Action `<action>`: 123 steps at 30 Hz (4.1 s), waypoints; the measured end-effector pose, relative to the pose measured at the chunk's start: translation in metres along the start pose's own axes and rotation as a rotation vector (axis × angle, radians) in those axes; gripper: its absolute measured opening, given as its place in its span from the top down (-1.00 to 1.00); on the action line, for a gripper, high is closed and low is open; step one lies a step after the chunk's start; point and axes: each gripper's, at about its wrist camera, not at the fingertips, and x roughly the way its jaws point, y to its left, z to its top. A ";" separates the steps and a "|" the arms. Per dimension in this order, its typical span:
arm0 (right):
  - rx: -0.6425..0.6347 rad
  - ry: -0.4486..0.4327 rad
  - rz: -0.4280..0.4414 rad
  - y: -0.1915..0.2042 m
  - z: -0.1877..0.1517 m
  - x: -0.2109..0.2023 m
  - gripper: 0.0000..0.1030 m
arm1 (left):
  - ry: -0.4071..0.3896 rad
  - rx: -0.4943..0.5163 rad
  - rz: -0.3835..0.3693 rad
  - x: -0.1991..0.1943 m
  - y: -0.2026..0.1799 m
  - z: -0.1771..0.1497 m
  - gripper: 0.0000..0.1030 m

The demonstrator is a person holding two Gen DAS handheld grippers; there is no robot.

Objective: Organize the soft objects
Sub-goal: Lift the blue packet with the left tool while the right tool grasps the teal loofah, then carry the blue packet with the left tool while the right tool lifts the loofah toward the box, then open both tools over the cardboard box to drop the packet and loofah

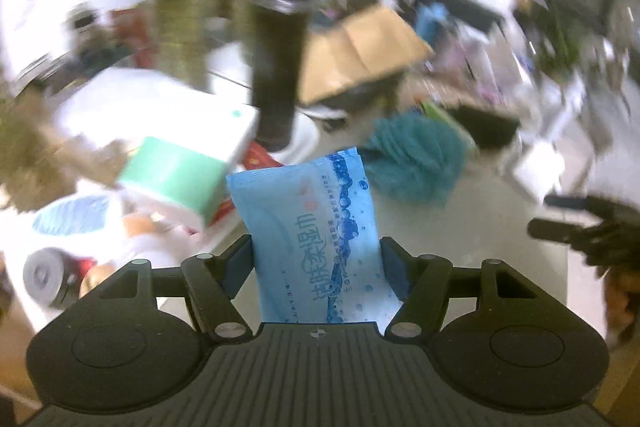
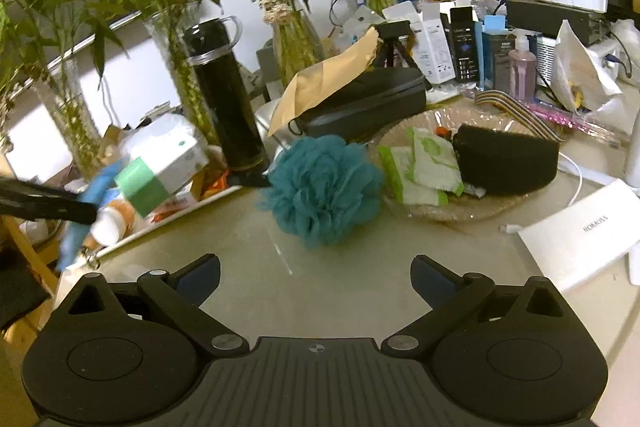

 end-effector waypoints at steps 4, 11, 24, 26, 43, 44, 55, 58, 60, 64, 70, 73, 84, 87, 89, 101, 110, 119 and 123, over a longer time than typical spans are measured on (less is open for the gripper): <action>0.017 -0.005 0.001 -0.007 0.006 0.014 -0.72 | -0.051 -0.080 -0.006 -0.011 0.015 -0.006 -0.29; 0.074 -0.027 0.014 -0.026 0.021 0.039 -0.20 | -0.108 -0.055 -0.030 -0.015 0.022 -0.010 -0.29; 0.400 -0.069 0.134 -0.069 0.032 0.084 0.13 | -0.094 0.072 0.003 -0.010 0.018 -0.026 -0.29; 0.473 -0.079 0.170 -0.076 0.031 0.090 0.13 | -0.096 0.071 0.002 -0.011 0.019 -0.027 -0.29; 0.587 -0.047 0.264 -0.070 0.038 0.106 0.92 | -0.102 0.077 0.001 -0.010 0.016 -0.026 -0.29; 0.536 -0.040 0.264 -0.063 0.043 0.102 0.92 | -0.104 0.075 -0.001 -0.011 0.017 -0.026 -0.29; 0.186 -0.044 0.154 -0.010 0.061 0.011 0.93 | -0.125 0.115 -0.007 -0.035 0.002 -0.018 -0.29; 0.156 -0.065 0.133 -0.004 0.060 -0.022 0.93 | -0.136 0.130 0.001 -0.052 -0.003 -0.016 -0.29; 0.132 -0.078 0.108 0.002 0.063 -0.042 0.93 | -0.148 0.137 0.009 -0.067 -0.007 -0.013 -0.29; 0.093 -0.102 0.081 0.015 0.069 -0.080 0.93 | -0.171 0.161 0.009 -0.097 -0.018 -0.009 -0.29; 0.052 -0.142 0.059 0.032 0.071 -0.135 0.93 | -0.199 0.239 0.008 -0.141 -0.045 -0.014 -0.29; 0.024 -0.158 0.054 0.040 0.070 -0.159 0.93 | -0.202 0.278 0.011 -0.157 -0.059 -0.021 -0.29; 0.027 -0.211 0.135 0.066 0.065 -0.233 0.93 | -0.167 0.327 0.027 -0.188 -0.083 -0.043 -0.29; 0.002 -0.228 0.139 0.074 0.064 -0.252 0.93 | -0.155 0.344 0.014 -0.197 -0.089 -0.051 -0.29; 0.015 -0.240 0.170 0.077 0.062 -0.266 0.93 | -0.144 0.356 -0.002 -0.200 -0.094 -0.056 -0.29; -0.039 -0.260 0.178 0.097 0.047 -0.309 0.93 | -0.005 0.384 -0.178 -0.177 -0.117 -0.088 -0.44; -0.031 -0.226 0.180 0.097 0.032 -0.311 0.93 | -0.024 0.261 -0.162 -0.190 -0.103 -0.099 -0.54; -0.048 -0.211 0.265 0.114 0.033 -0.314 0.93 | -0.085 0.192 -0.092 -0.218 -0.087 -0.117 -0.54; -0.113 -0.195 0.303 0.130 0.033 -0.313 0.91 | -0.100 0.163 -0.063 -0.226 -0.079 -0.121 -0.54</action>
